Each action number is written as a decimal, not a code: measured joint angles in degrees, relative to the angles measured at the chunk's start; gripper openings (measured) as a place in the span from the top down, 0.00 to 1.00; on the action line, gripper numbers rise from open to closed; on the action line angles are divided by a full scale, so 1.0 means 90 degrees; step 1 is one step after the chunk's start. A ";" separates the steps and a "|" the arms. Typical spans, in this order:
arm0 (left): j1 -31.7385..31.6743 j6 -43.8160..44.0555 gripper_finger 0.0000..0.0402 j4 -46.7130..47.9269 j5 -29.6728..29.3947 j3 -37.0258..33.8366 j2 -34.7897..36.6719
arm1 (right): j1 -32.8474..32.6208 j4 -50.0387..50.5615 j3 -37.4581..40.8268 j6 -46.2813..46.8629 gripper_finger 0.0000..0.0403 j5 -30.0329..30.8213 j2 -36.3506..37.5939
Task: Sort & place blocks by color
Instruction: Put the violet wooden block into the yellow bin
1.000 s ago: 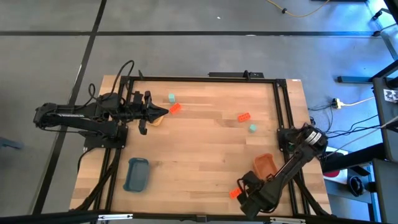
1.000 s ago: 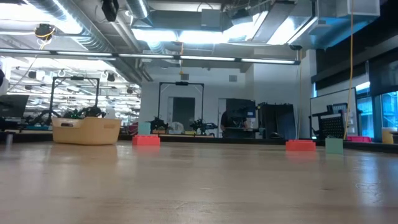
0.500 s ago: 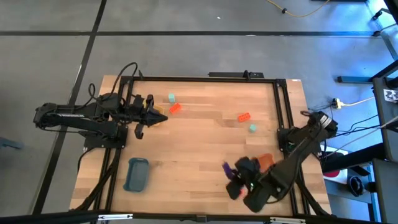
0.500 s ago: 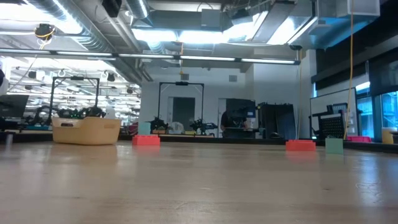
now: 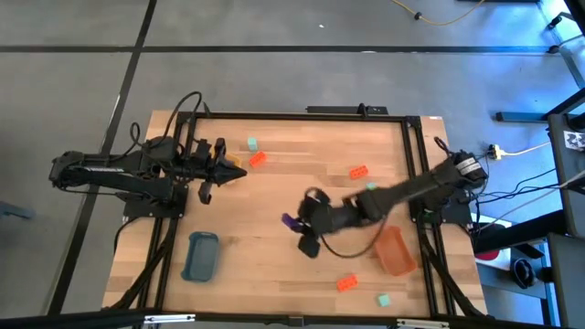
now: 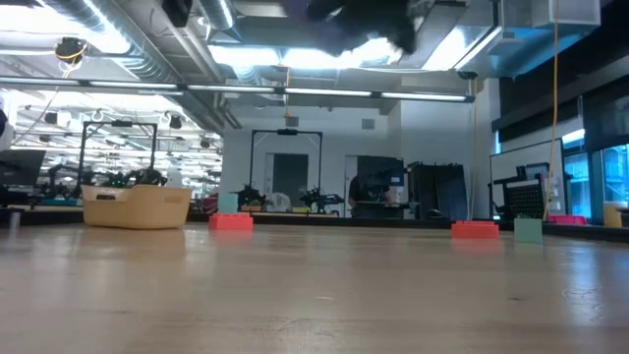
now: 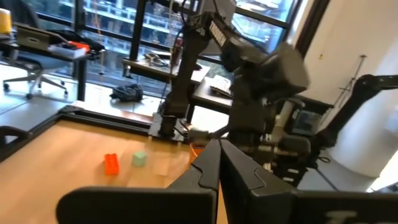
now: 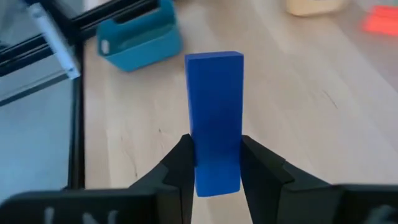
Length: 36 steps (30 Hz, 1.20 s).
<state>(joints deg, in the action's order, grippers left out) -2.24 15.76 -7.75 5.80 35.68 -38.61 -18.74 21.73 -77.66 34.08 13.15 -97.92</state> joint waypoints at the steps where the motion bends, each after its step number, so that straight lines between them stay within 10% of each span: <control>1: 0.0001 -0.0001 1.00 0.0001 -0.0057 0.0000 0.0000 | 0.0199 -0.0340 0.0182 -0.0311 0.75 -0.0351 0.0023; 11: 0.0002 -0.0142 1.00 0.0054 -0.0960 0.0000 0.0000 | 0.2028 -0.4568 0.1742 -0.1163 0.75 -0.2808 0.0623; 28: -0.0207 0.0661 0.53 -0.0886 -0.0907 -0.0002 -0.1166 | 0.2635 -0.4327 0.1454 -0.1656 0.75 -0.2752 0.0865; 36: -0.0233 0.0859 0.46 -0.1866 -0.0938 -0.0002 -0.1844 | 0.2633 -0.4222 0.1451 -0.1701 0.75 -0.2640 0.0857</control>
<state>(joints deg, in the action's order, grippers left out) -4.34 23.49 -24.54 -2.64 35.66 -55.20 4.95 -16.27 -64.60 18.78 -10.61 -90.21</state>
